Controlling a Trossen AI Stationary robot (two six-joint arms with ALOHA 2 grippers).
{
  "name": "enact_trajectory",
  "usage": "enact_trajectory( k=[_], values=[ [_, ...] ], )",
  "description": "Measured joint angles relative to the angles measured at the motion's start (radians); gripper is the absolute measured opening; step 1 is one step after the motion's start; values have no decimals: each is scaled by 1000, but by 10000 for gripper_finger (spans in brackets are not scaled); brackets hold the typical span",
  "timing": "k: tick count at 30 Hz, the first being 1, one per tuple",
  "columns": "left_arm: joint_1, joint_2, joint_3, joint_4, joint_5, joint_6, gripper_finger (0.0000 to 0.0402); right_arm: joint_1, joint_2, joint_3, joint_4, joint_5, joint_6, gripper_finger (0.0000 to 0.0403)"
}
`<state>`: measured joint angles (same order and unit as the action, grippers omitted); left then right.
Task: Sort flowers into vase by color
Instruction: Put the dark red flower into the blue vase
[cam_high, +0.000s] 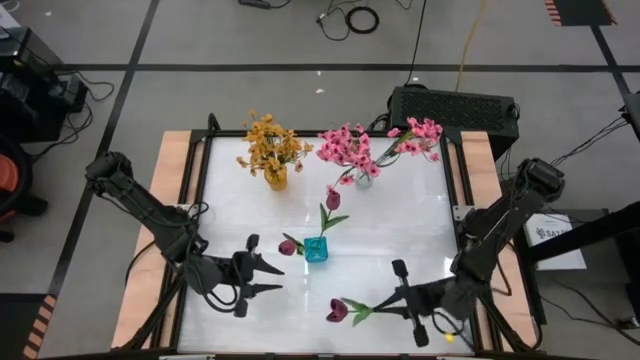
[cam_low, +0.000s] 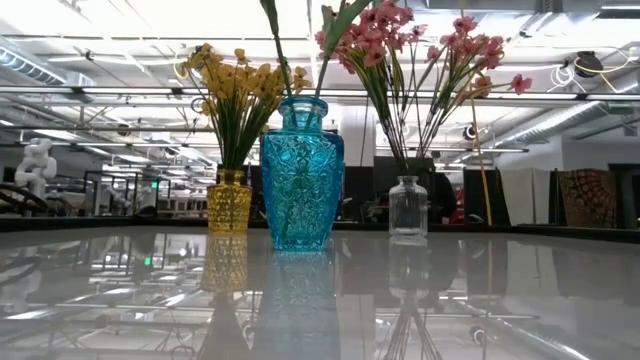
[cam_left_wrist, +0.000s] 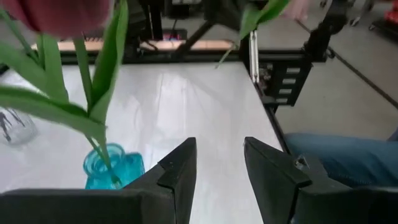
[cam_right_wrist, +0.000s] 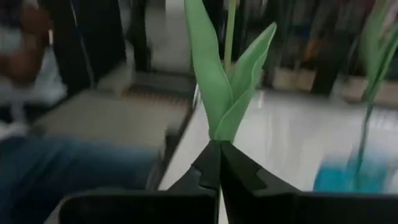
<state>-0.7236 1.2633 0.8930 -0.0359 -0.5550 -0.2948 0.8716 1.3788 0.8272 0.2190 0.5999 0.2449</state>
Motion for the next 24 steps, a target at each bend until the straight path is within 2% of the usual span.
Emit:
enact_trajectory(
  k=[3,6,9,13,16,18,24],
  values=[
    [8,0,0,73,0,22,142,-20,5,0,271,27,-223,1],
    [16,0,0,120,0,30,142,-56,16,1,530,25,-370,1],
    [17,1,0,152,1,73,142,-97,28,1,731,12,-454,1],
    [18,25,0,214,1,117,142,-154,51,1,868,-53,-490,1],
    [28,57,0,289,1,156,142,-193,77,2,824,3,-443,1],
    [33,72,0,306,2,174,142,-217,85,2,697,34,-376,1],
    [37,79,0,295,4,172,142,-228,87,2,277,23,-134,1]
  ],
)
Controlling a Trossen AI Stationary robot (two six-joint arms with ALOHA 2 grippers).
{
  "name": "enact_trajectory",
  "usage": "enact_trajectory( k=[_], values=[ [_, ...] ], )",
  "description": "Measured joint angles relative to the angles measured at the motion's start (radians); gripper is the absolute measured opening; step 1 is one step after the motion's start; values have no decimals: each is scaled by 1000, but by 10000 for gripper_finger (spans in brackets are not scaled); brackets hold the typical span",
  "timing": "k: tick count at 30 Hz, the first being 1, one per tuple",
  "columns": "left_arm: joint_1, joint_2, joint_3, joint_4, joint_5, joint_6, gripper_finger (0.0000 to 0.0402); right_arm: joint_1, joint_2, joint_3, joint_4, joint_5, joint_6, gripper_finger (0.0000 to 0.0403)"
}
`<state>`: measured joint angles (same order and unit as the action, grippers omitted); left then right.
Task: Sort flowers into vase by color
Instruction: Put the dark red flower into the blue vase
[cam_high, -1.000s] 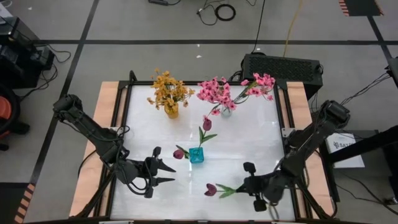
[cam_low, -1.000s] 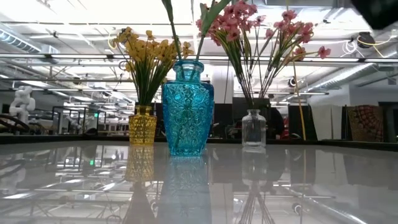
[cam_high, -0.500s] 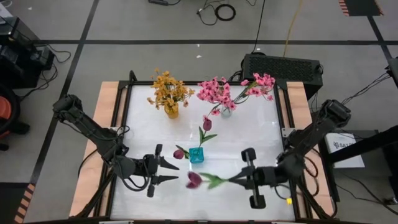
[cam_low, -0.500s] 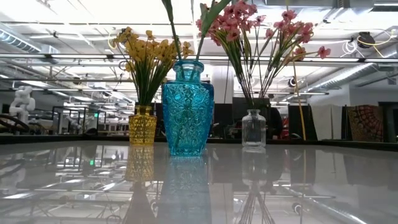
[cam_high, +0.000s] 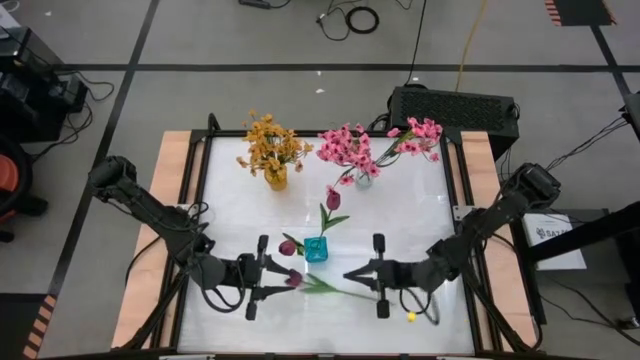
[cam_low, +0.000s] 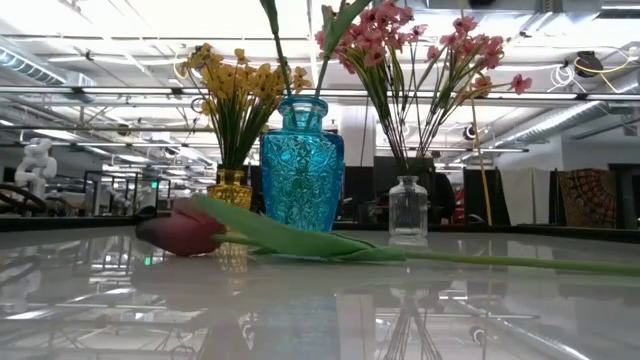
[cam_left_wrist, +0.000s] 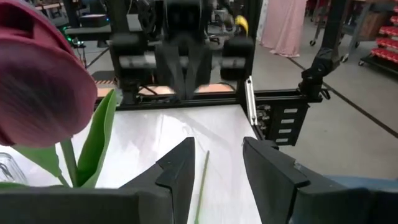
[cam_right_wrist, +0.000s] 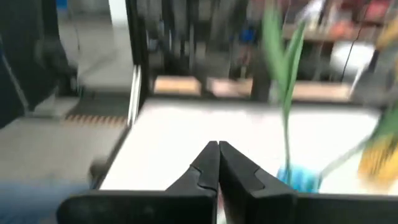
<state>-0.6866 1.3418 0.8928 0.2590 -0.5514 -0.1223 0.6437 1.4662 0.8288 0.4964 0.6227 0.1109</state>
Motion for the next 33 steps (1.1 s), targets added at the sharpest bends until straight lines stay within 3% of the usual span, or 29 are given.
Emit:
enact_trajectory(
  k=[5,9,14,20,27,33],
  values=[
    [-6,-2,0,-1,1,8,142,11,9,0,-279,-43,344,0],
    [-6,-2,0,-8,1,7,142,10,78,-1,-380,-82,536,0],
    [-7,-2,0,-18,1,5,142,6,223,0,-324,-159,567,22],
    [-10,-2,0,-33,2,8,142,2,362,0,-190,-166,565,80],
    [-9,-3,0,-33,2,51,142,2,446,0,-148,-132,615,135],
    [-9,-3,0,-32,2,52,142,3,452,0,-118,-73,596,144]
  ],
)
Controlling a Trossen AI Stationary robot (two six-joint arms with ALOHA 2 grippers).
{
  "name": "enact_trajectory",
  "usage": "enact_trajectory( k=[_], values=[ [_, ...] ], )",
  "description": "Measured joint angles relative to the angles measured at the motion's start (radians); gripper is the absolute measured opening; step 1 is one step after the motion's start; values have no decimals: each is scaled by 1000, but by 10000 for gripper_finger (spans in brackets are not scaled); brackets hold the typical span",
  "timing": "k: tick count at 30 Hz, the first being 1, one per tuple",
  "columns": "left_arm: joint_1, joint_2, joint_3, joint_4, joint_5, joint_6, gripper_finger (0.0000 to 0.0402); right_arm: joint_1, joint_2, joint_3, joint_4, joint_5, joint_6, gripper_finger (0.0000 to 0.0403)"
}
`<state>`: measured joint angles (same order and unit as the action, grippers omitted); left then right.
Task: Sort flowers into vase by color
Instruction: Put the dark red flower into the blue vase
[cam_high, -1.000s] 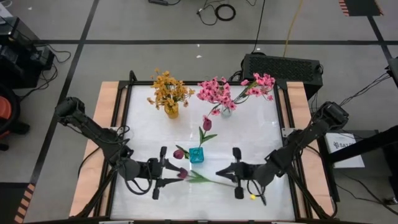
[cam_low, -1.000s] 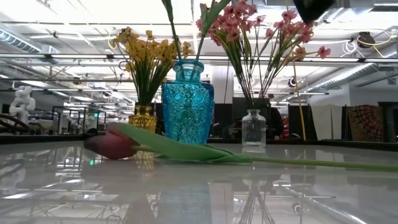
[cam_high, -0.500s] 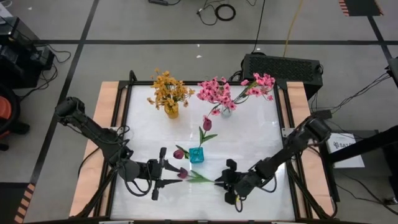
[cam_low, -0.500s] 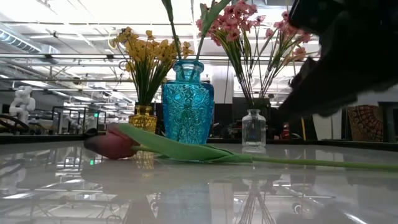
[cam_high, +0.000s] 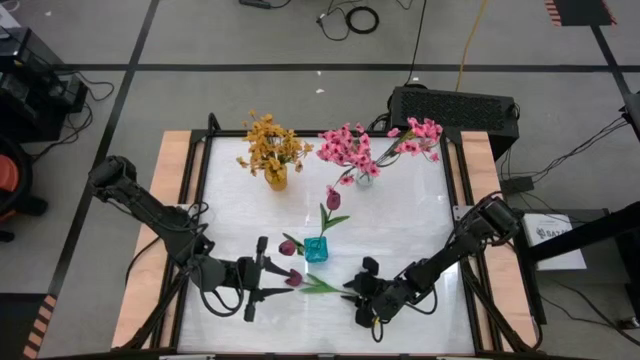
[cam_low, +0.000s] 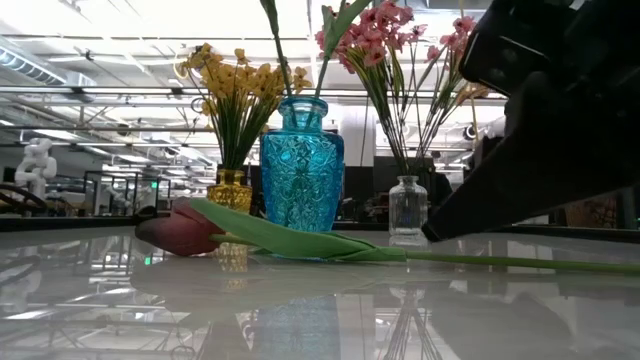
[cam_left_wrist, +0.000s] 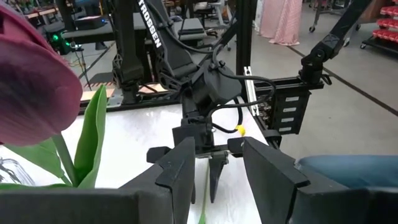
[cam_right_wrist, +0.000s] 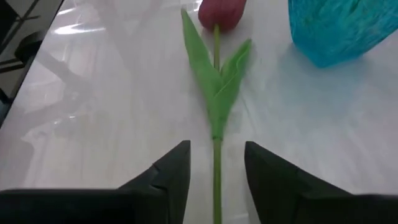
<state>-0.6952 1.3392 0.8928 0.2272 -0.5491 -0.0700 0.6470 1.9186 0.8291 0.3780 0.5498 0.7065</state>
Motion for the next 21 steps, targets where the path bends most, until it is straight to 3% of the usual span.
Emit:
enact_trajectory(
  k=[21],
  values=[
    [-1,-1,0,-1,0,-2,142,-12,76,34,35,29,-139,94]
  ],
)
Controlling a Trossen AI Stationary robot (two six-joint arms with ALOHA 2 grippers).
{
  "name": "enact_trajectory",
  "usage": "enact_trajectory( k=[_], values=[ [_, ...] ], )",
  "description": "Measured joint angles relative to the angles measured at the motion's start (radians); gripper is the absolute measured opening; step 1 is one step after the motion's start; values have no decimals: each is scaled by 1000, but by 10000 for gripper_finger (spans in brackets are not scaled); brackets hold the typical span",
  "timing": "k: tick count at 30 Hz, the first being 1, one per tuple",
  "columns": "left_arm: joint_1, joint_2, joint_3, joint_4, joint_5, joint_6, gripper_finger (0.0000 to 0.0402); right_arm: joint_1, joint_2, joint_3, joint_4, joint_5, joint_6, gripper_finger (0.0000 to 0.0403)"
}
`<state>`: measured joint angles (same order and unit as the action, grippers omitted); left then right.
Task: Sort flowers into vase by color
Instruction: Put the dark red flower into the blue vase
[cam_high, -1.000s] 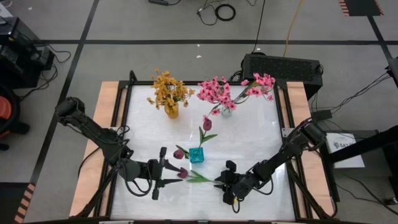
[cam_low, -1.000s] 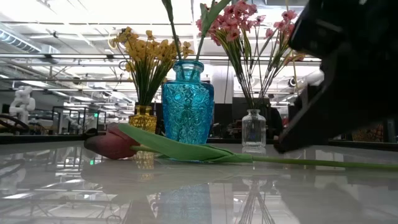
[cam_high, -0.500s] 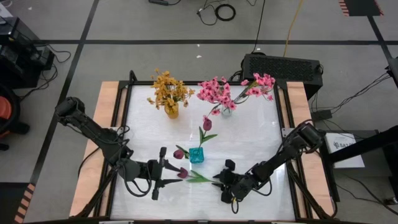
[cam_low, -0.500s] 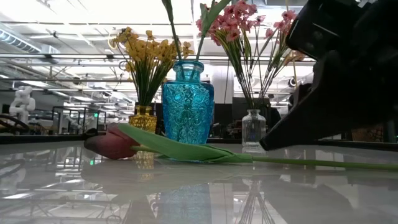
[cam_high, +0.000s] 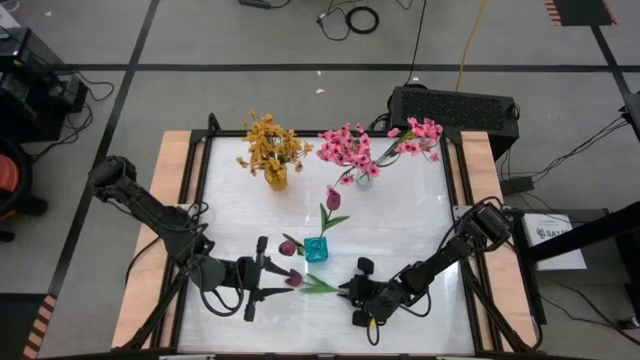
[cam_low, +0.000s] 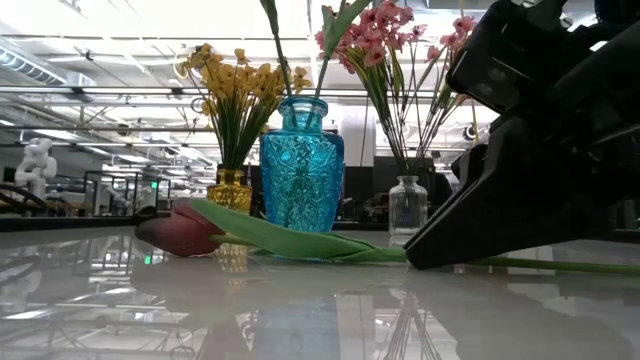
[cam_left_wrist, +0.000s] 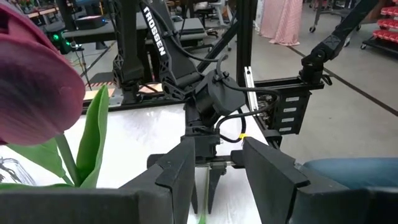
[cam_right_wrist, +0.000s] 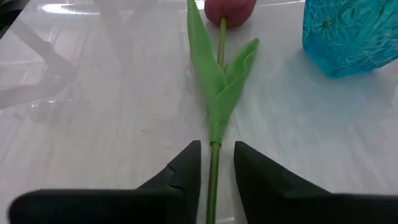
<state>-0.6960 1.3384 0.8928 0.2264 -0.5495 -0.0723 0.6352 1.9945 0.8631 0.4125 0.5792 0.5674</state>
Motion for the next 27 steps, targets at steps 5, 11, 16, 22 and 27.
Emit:
enact_trajectory(
  k=[5,11,16,22,27],
  values=[
    [0,0,0,0,0,1,142,-1,0,0,-8,-2,2,47],
    [0,0,0,0,0,1,142,-1,-1,0,-15,-21,25,7],
    [0,0,0,0,0,0,142,3,-5,-1,40,-45,-10,3],
    [0,0,0,0,0,0,142,16,-81,-2,55,-62,-35,1],
    [-6,0,0,1,-1,5,142,28,-156,-2,54,-64,-61,1]
  ],
)
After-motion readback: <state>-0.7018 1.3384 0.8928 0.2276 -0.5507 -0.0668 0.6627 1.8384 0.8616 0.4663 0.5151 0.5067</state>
